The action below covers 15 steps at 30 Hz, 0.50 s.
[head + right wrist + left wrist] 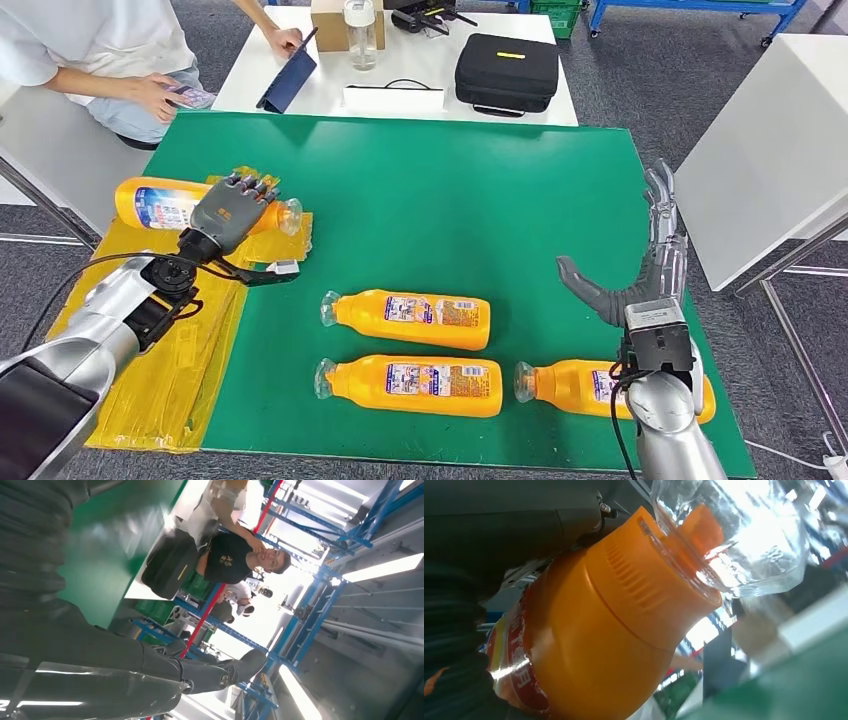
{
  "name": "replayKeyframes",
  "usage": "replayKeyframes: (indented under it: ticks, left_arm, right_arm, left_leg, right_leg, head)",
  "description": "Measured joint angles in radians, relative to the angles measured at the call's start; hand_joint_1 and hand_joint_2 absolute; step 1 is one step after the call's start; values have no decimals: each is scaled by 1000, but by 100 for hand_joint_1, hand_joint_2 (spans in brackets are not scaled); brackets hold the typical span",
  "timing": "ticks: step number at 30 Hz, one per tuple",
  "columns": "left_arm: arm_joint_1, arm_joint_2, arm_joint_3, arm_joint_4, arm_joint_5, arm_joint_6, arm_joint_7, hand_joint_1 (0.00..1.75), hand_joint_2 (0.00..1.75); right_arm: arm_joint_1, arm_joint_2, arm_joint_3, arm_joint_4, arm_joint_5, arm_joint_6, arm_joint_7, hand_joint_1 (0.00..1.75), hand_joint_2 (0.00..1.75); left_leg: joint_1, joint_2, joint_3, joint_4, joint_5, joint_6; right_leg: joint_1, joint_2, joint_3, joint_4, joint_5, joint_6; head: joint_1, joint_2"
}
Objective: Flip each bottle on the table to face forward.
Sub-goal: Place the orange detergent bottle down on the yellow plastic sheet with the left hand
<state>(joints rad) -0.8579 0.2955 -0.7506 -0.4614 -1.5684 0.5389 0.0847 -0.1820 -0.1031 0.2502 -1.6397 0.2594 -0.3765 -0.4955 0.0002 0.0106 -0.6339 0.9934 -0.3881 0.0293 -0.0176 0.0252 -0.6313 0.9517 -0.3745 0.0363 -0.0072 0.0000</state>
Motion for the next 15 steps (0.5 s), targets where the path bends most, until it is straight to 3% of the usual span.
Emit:
replayKeyframes:
  ticks: [7, 15]
  left_arm:
    - [5, 23, -7, 95, 8, -97, -104, 175, 175]
    - [58, 39, 10, 137, 43, -102, -131, 175, 175]
  right_arm:
    - [-15, -5, -15, 20, -27, 18, 15, 0, 175]
    - [-16, -5, -15, 50, -3, 26, 22, 0, 175]
  left_leg:
    - [0, -2, -1, 0, 0, 0]
    - [0, -3, -2, 0, 0, 0]
  right_leg:
    - [0, -1, 0, 1, 0, 0]
    - [0, -2, 0, 1, 0, 0]
  head:
    - [0, 0]
    - [0, 0]
